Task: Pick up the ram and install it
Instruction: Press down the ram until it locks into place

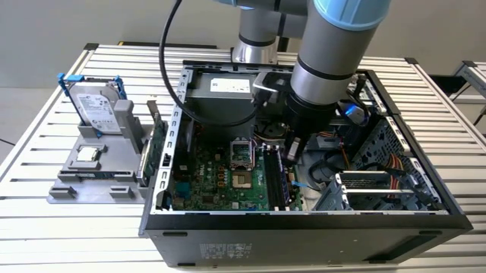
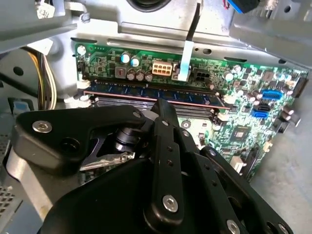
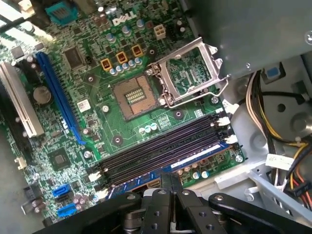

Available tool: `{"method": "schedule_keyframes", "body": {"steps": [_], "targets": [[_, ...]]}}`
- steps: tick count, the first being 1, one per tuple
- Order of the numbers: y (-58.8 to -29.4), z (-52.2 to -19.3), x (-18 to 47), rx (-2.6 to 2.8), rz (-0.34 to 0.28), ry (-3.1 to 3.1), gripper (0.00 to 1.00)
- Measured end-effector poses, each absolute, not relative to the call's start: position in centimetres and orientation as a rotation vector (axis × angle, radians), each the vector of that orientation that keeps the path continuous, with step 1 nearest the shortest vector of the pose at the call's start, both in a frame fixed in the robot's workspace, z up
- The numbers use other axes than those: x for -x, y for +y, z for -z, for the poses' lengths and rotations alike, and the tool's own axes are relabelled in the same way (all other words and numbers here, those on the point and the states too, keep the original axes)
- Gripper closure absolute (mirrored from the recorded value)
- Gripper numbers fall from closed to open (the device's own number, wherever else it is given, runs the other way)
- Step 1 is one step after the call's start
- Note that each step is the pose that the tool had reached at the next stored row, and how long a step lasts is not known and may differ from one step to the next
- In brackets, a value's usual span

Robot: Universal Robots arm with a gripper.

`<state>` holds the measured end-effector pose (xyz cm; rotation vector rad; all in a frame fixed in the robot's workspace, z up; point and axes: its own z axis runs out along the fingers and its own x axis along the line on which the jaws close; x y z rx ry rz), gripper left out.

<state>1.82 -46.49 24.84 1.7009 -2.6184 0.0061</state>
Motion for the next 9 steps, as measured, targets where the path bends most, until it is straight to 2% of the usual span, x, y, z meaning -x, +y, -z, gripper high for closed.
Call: {"method": "schedule_keyframes", "body": {"steps": [9], "targets": [[-46.43,-24.82,-1.76,-1.856,-0.008,-2.511,1.0]]}}
